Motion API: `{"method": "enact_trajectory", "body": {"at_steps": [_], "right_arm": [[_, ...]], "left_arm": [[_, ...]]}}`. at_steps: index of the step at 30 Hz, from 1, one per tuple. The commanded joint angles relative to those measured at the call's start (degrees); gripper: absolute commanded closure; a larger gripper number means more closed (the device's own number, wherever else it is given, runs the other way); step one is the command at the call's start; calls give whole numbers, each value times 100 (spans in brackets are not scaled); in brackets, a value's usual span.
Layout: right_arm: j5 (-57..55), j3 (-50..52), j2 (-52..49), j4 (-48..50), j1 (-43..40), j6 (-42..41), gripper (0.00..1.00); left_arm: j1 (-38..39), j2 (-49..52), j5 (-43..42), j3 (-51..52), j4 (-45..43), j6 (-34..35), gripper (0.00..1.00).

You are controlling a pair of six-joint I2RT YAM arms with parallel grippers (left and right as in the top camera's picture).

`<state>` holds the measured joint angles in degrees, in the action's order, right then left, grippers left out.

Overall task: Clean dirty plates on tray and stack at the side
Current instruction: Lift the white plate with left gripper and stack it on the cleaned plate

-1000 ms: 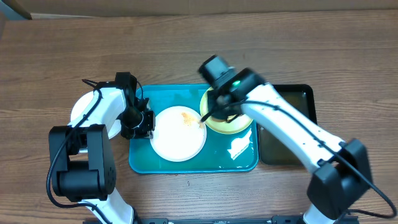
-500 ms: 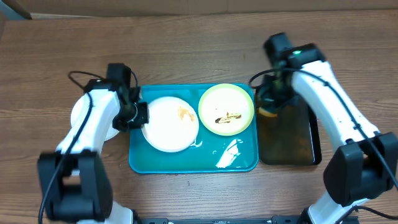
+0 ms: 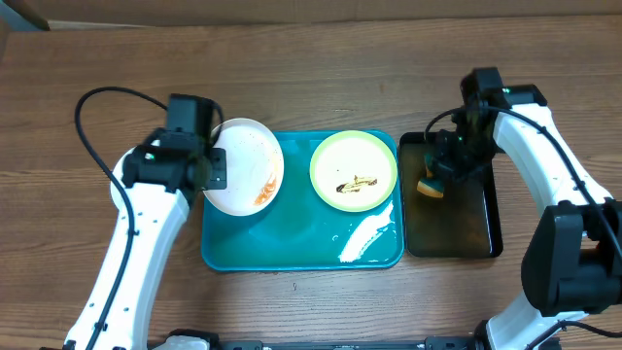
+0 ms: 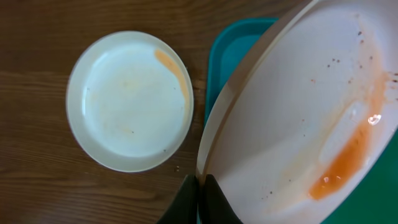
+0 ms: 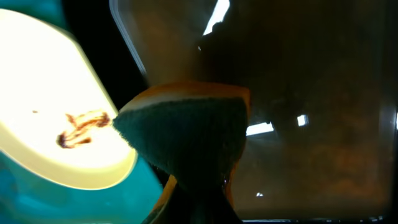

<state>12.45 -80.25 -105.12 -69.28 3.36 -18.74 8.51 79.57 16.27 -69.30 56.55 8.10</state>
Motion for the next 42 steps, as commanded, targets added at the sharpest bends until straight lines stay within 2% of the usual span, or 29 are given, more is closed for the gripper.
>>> {"method": "enact_trajectory", "body": {"at_steps": [1,6,10,12,23,42], "right_arm": [[179,426,398,177,-162,216,96],[149,1073,835,695,-214,278,96],[122,1545,1226,1141,-214,273,96],[87,1620,1285,1176,-214,275,96],[48,1620,1285,1174,-214,273,96],[48,1620,1285,1132,-214,273,96]], "left_arm": [[501,-146,1325,-111,-24,280,96],[1180,-144,2345,-111,-24,570,96],[1878,-136,3598,-109,-28,868,96],[2173,-127,3967,-109,-55,890,96],[3080,46,4699,-92,-221,863,96],[3128,81,4739,-92,-219,839,96]]}}
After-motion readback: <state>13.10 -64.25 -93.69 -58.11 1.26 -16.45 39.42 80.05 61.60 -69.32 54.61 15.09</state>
